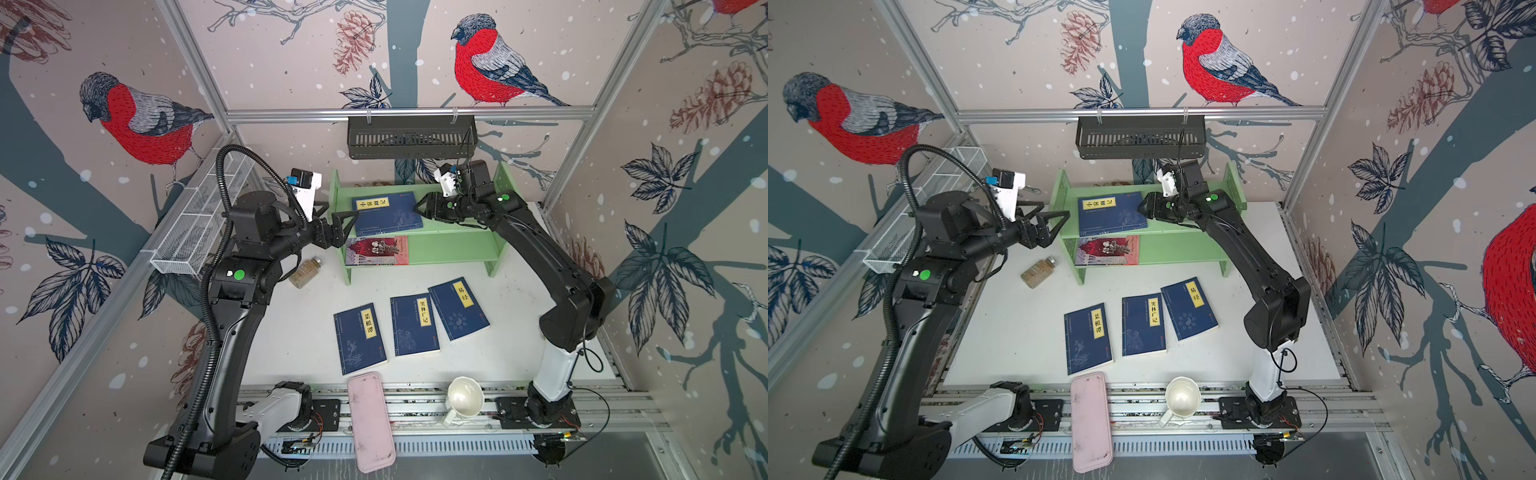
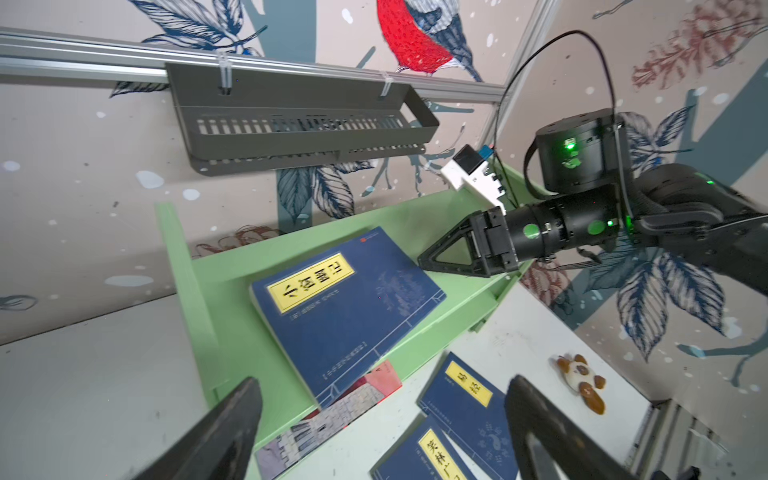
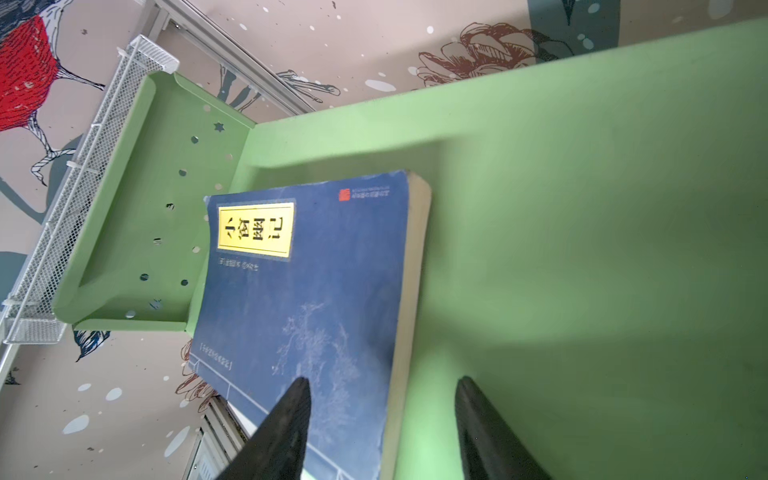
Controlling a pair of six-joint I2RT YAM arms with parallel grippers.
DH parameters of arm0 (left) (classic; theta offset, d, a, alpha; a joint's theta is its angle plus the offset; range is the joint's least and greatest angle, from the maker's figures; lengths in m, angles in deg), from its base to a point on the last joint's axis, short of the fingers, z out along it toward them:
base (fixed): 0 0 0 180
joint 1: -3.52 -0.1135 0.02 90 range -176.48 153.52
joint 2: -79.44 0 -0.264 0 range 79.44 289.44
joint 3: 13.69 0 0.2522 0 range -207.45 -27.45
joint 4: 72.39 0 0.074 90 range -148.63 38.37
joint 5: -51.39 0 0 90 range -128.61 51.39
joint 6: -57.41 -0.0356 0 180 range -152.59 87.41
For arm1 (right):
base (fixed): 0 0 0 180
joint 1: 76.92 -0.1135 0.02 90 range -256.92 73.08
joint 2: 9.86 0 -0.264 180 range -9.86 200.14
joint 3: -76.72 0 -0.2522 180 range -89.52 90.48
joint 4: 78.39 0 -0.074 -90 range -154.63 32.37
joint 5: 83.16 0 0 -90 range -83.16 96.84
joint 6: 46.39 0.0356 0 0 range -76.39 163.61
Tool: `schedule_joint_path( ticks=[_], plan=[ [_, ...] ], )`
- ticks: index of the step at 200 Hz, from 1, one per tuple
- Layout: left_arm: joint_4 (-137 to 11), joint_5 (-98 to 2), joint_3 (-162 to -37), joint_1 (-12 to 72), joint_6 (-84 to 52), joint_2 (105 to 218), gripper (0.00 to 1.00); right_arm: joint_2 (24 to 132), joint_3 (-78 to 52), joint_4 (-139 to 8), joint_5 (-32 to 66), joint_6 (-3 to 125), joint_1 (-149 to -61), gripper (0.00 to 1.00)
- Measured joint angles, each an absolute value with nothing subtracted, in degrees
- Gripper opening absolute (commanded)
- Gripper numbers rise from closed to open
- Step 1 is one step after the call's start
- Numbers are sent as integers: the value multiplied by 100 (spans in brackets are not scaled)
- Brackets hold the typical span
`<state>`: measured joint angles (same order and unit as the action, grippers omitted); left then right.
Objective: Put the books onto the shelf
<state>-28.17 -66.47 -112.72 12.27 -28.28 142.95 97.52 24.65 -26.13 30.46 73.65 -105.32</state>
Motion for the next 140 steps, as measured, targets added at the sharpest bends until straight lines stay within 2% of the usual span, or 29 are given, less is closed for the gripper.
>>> schedule_joint_path(
  ticks=[81, 140],
  plan=[
    [-2799, -5462, -10245, 1227, -3330, 13982, 92, 10187, 2751, -3116, 3258, 7341, -10619, 58],
    [-3101, -5047, -9598, 1227, -3733, 13956, 93, 10208, 2791, -3094, 3330, 7291, -10810, 58]
  ],
)
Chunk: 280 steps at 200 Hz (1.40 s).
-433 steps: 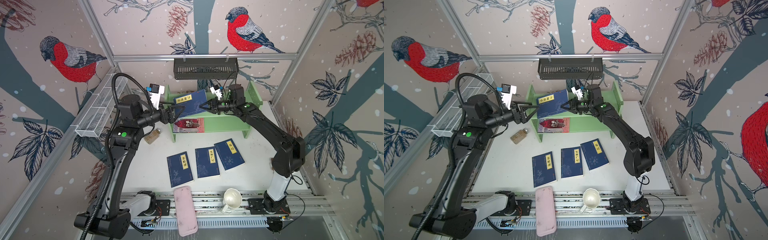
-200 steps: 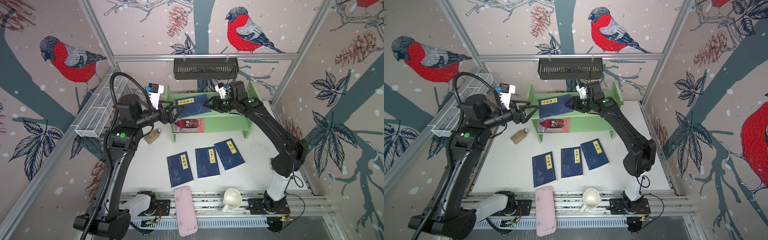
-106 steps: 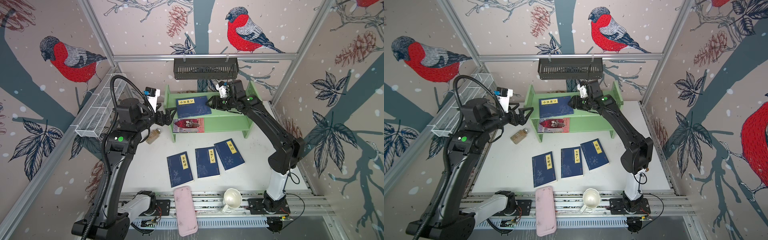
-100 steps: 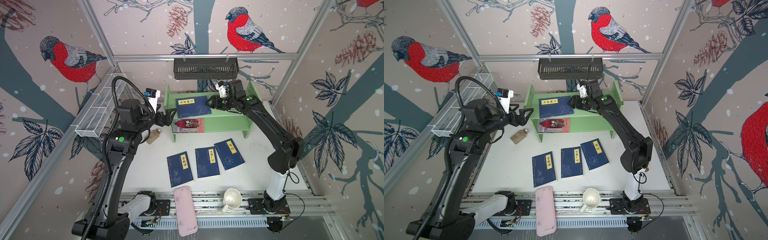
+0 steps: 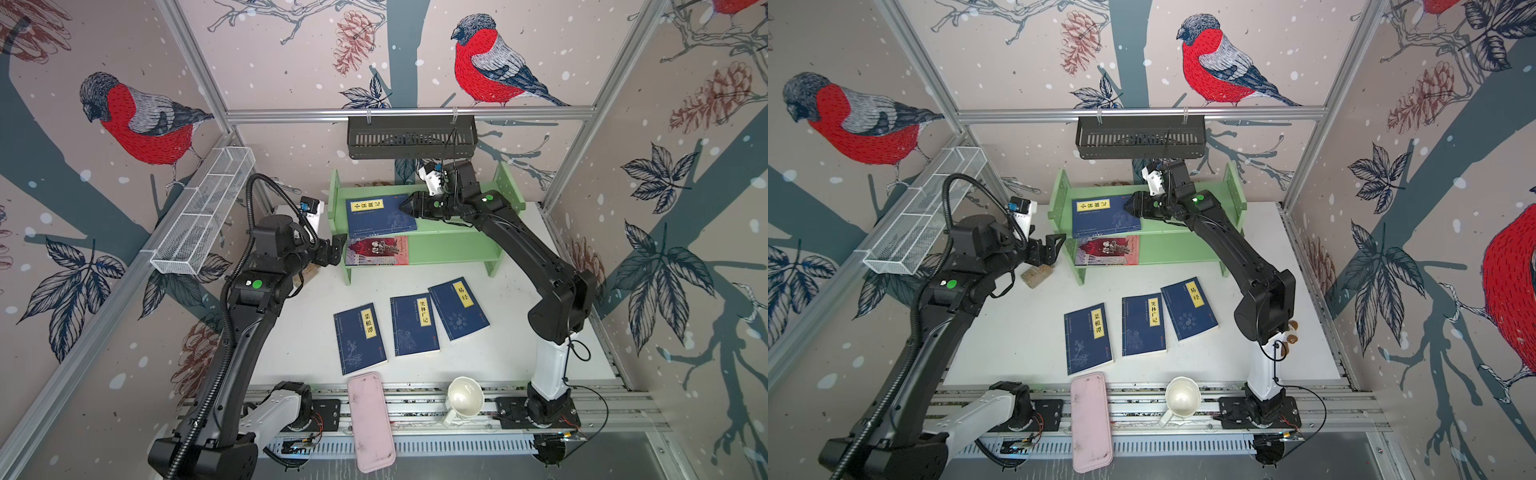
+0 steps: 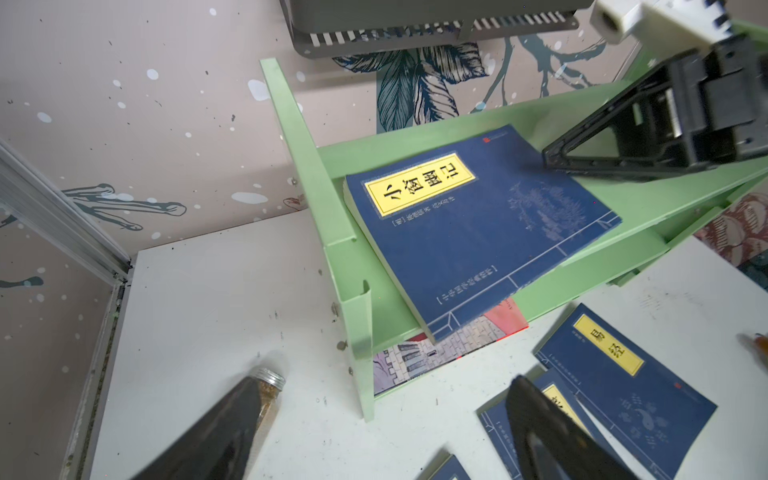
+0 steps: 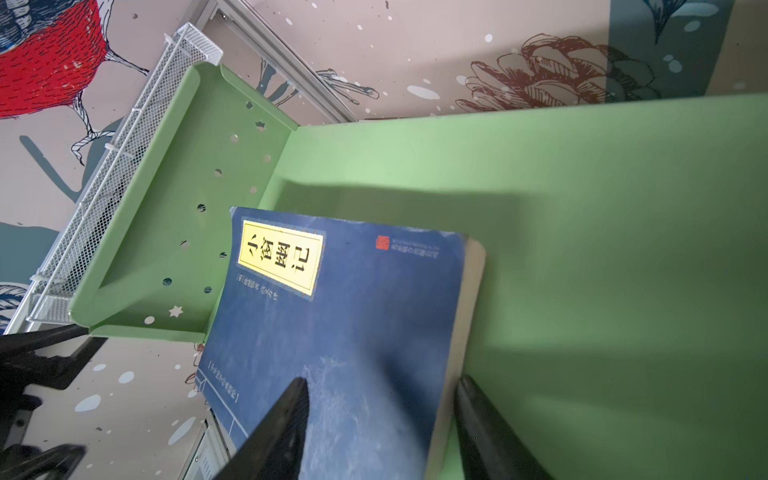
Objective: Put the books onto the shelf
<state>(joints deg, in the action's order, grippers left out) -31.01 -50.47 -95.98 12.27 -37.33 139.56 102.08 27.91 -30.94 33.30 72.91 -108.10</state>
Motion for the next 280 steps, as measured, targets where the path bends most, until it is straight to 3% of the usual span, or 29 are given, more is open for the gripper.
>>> schedule_joint_path(
  ticks=[89, 280],
  plan=[
    [-3095, -5475, -9347, 1225, -4532, 13956, 92, 10191, 2764, -3085, 3317, 7201, -10884, 58],
    [-3870, -4785, -8859, 1225, -4670, 14000, 92, 10219, 2821, -3070, 3337, 7260, -11035, 58]
  ],
)
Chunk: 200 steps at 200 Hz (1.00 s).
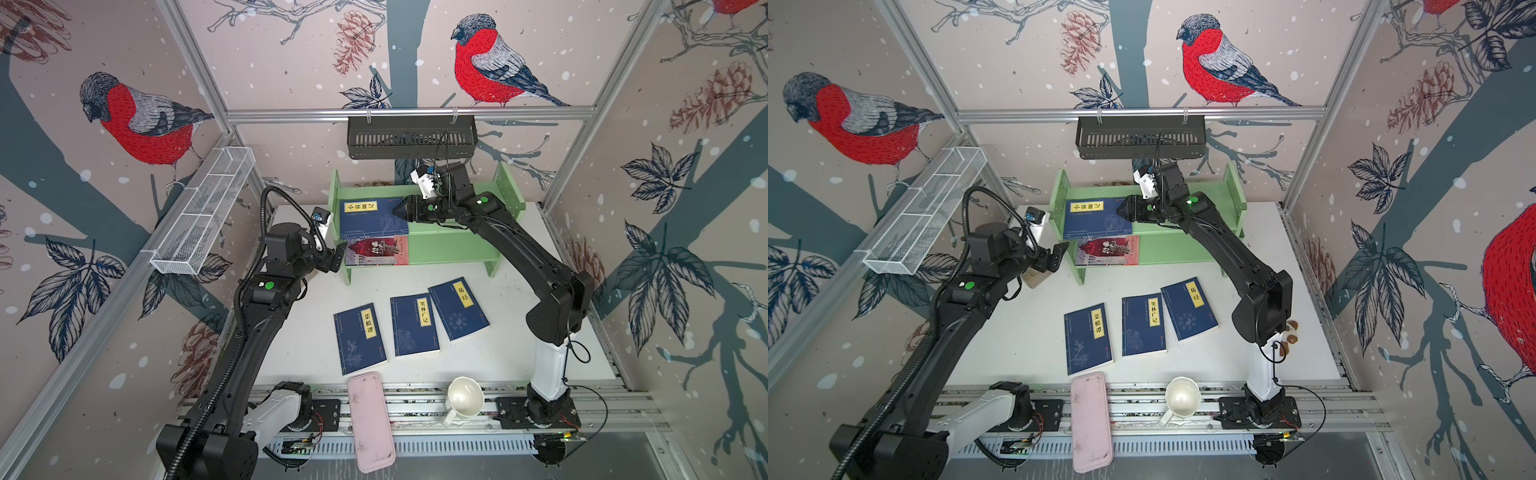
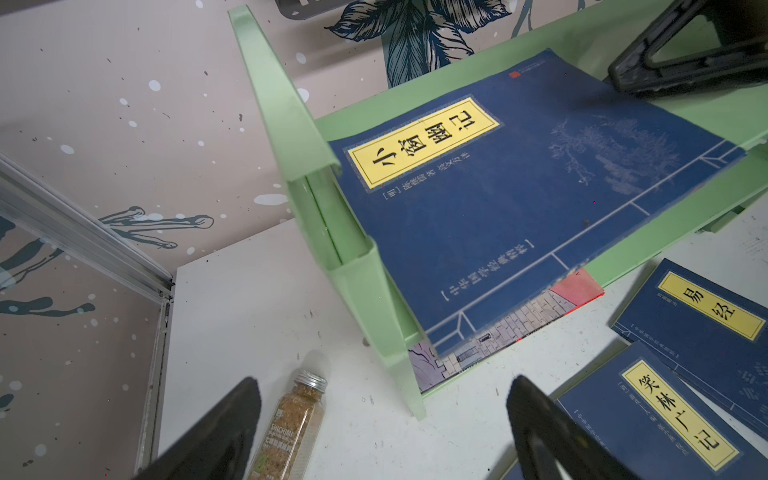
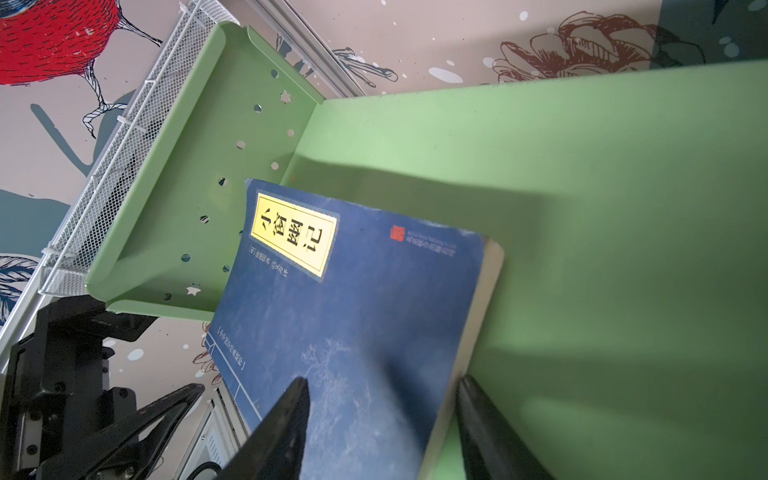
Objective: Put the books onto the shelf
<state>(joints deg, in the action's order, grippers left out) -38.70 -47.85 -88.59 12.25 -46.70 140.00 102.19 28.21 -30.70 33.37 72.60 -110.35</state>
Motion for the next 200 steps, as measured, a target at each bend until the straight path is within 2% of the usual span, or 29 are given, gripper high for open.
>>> schedule_joint_path(
  ticks=[164, 200],
  plan=[
    [-4166, -4614, -8719, 1225, -4646, 14022, 89, 10206, 2786, -3133, 3334, 7346, -11054, 61],
    [-4185, -4610, -8702, 1225, -4646, 14030, 88, 10036, 2701, -3039, 2974, 7265, -11017, 62]
  ],
)
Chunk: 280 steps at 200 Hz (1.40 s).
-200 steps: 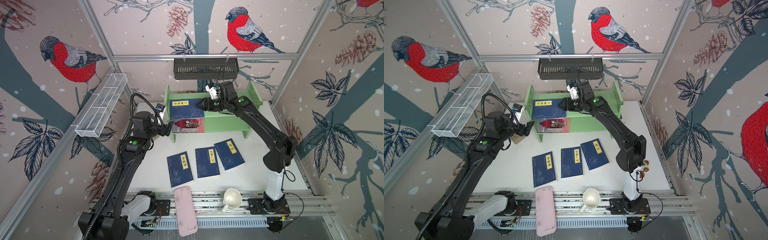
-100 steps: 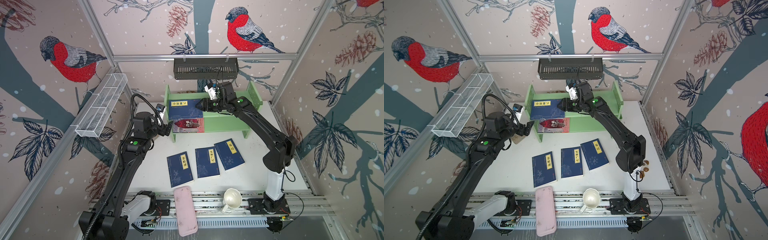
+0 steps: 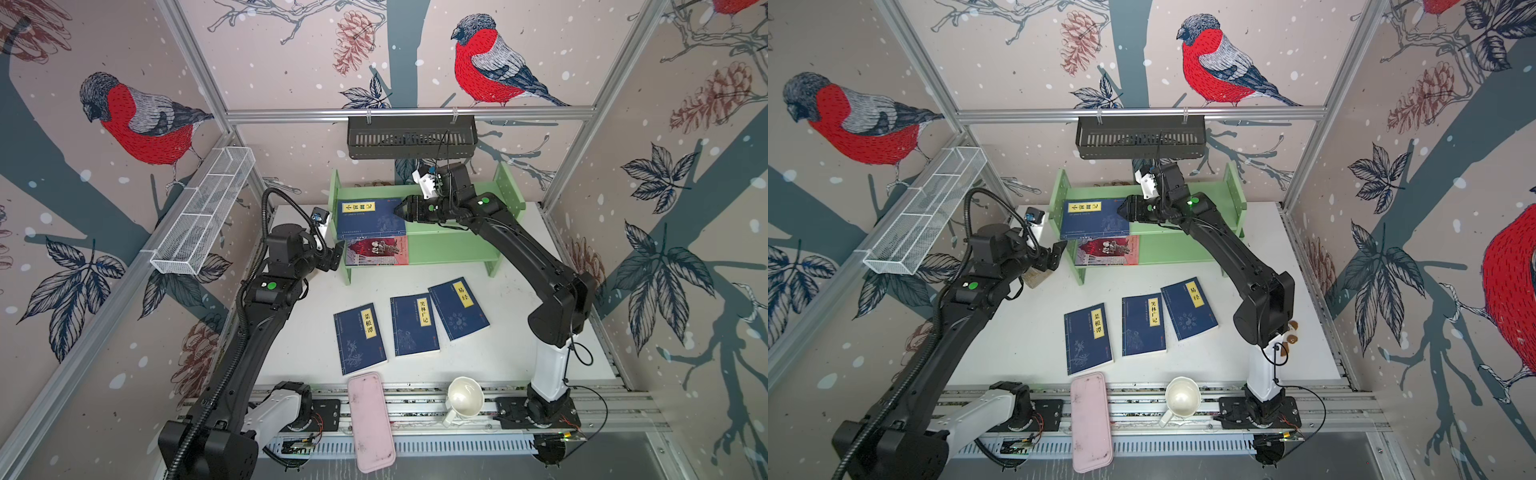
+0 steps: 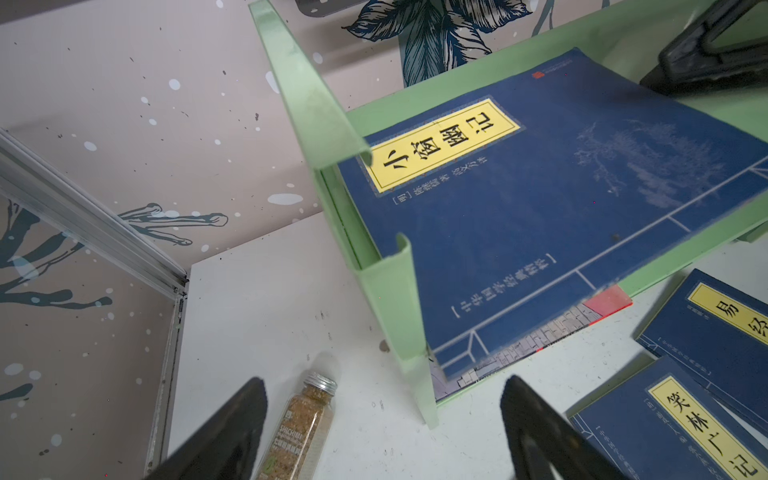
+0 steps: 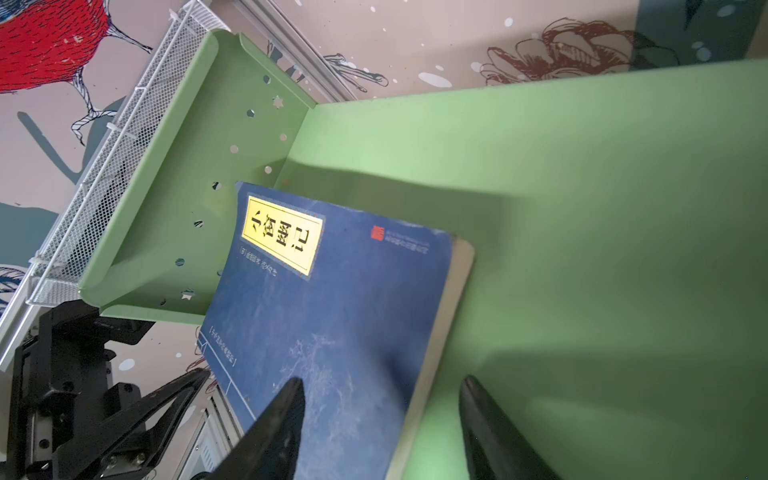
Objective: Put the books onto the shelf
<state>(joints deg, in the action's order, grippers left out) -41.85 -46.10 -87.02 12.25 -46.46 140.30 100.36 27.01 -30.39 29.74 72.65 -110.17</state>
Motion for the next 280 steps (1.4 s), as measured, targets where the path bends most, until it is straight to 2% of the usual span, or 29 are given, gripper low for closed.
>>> schedule_joint_path(
  ticks=[70, 280],
  plan=[
    [-4336, -4595, -8660, 1225, -4629, 14081, 84, 9430, 2139, -3186, 2513, 7156, -11019, 62],
    [-4574, -4461, -8571, 1225, -4607, 14153, 78, 8473, 1105, -3654, 2303, 7149, -11548, 59]
  ],
)
